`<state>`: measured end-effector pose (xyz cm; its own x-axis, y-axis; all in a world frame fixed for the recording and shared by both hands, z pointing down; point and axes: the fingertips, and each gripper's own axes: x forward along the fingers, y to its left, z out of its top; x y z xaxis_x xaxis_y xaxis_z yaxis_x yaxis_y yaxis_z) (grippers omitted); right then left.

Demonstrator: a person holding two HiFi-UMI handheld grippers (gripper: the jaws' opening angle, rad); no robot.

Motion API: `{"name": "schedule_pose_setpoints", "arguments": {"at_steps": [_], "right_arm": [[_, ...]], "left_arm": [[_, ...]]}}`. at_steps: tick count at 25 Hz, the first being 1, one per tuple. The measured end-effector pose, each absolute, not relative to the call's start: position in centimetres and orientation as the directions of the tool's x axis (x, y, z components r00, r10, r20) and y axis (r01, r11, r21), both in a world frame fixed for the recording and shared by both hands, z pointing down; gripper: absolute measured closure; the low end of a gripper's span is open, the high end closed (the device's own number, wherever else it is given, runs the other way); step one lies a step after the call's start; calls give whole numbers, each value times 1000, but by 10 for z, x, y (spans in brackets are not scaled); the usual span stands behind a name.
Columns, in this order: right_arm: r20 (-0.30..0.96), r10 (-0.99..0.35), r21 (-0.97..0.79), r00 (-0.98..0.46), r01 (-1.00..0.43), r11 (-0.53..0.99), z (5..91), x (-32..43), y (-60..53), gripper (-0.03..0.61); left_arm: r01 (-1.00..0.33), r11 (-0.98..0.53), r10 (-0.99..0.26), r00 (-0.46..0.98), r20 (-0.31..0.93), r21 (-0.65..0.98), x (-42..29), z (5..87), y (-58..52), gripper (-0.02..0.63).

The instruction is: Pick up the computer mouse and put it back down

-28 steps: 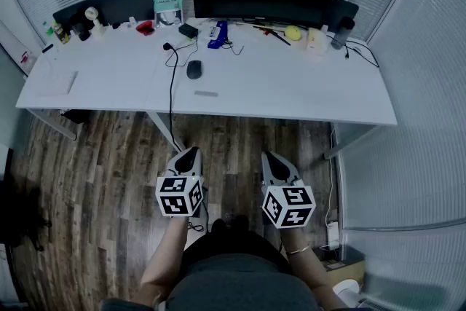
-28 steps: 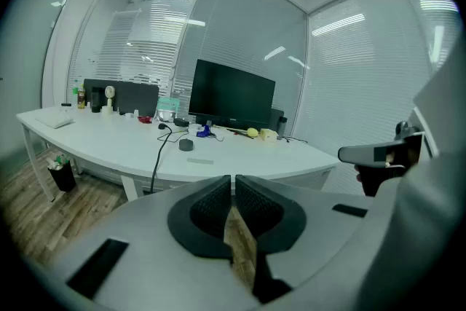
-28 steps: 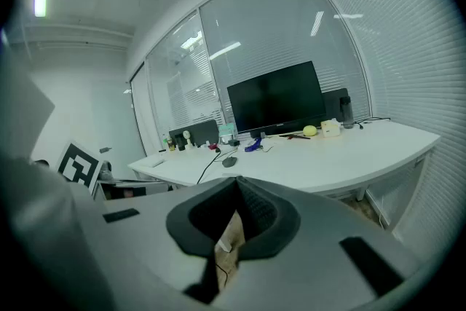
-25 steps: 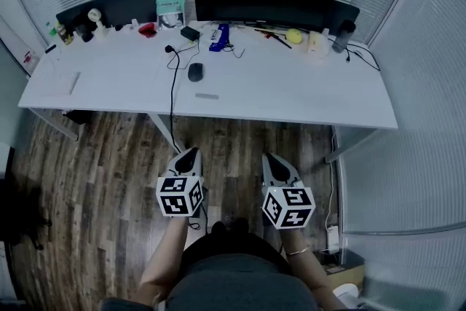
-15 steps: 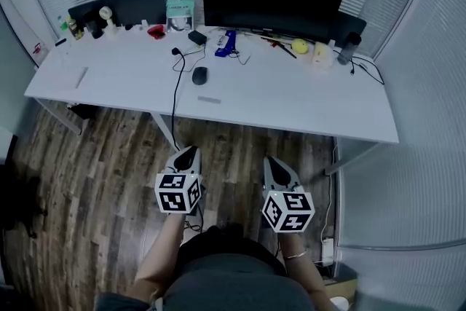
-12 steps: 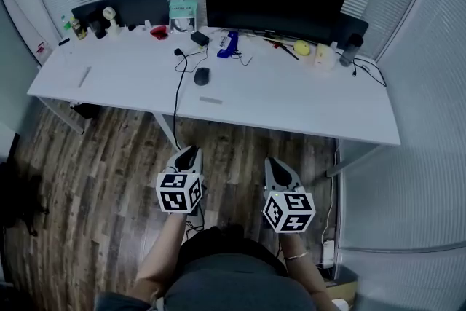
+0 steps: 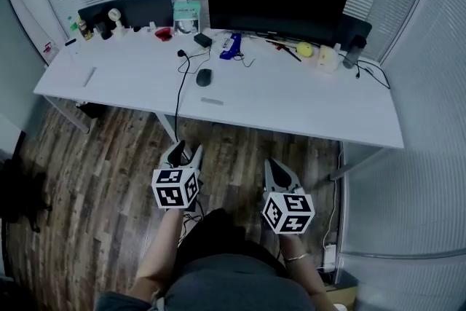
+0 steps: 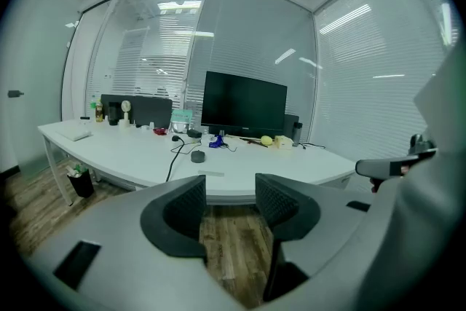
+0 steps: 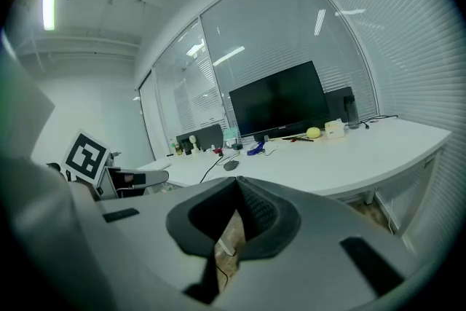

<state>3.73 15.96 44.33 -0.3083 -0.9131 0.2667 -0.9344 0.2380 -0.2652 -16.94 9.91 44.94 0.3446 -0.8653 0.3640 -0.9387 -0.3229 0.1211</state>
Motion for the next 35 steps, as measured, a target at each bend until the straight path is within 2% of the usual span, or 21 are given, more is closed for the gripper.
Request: {"name": "schedule_pose_setpoints", "arguments": {"at_steps": [5,14,35], "right_arm": [[269,-916,-271,-297,-936,224,447,42,151,574],[288,-919,-251,-268,-948,198,451,48,104,574],[356,-901,-248,-248,-955,165,460,37,-67,574]], "left_arm": [[-939,-330,-865,343,366,99,-169,447,83,351],[-934,-350,-855,348,384,68,-161,456,25,315],[-941,-319,-830,333,447,108,-177,488,-161,304]]}}
